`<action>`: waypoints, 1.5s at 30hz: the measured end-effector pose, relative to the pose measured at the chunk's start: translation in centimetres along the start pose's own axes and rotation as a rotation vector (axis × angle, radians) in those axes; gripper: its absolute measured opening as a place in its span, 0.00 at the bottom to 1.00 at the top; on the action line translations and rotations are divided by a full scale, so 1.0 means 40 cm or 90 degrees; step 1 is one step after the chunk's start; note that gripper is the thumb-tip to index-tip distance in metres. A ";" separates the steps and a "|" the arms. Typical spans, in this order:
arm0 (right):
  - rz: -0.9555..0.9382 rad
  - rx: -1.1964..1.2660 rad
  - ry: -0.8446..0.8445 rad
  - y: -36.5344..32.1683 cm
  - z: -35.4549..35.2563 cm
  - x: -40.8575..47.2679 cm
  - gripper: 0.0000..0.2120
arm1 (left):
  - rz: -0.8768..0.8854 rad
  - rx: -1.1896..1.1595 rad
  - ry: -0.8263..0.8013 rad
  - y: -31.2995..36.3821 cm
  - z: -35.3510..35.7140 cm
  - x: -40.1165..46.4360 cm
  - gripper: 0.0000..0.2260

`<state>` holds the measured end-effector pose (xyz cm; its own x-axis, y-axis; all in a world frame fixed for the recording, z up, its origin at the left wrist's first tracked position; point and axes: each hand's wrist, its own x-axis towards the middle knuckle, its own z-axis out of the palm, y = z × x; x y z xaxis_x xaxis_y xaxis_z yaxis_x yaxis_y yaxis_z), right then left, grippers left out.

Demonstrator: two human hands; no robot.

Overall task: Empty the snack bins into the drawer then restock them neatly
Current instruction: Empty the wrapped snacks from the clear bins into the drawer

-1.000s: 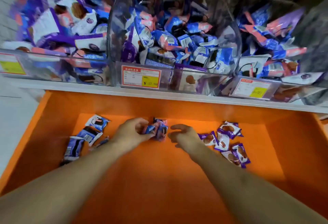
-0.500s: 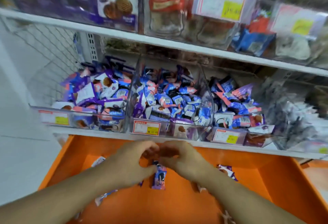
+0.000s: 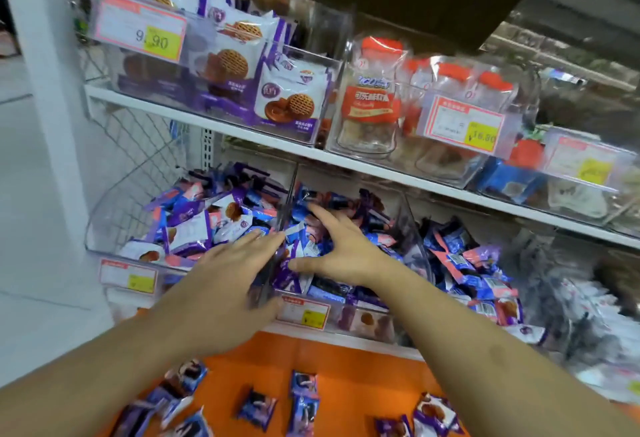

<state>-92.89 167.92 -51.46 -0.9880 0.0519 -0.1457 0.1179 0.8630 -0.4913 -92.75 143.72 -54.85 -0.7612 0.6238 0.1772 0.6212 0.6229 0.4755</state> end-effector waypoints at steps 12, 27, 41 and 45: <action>-0.008 0.031 0.001 0.000 0.027 0.095 0.31 | 0.010 -0.101 0.015 -0.014 0.012 0.002 0.41; -0.011 0.211 0.210 0.053 0.003 0.039 0.18 | -0.014 -0.111 0.005 -0.005 0.013 -0.003 0.42; -0.007 0.064 -0.017 0.021 0.022 0.052 0.51 | -0.028 -0.122 0.010 0.023 0.001 -0.005 0.41; -0.006 -0.070 -0.055 -0.004 0.055 0.075 0.59 | -0.024 -0.125 0.012 0.019 0.002 -0.002 0.40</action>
<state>-95.67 166.83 -53.70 -0.9761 0.0050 -0.2171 0.0929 0.9132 -0.3969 -92.19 144.18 -54.57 -0.7873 0.5924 0.1711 0.5455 0.5399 0.6410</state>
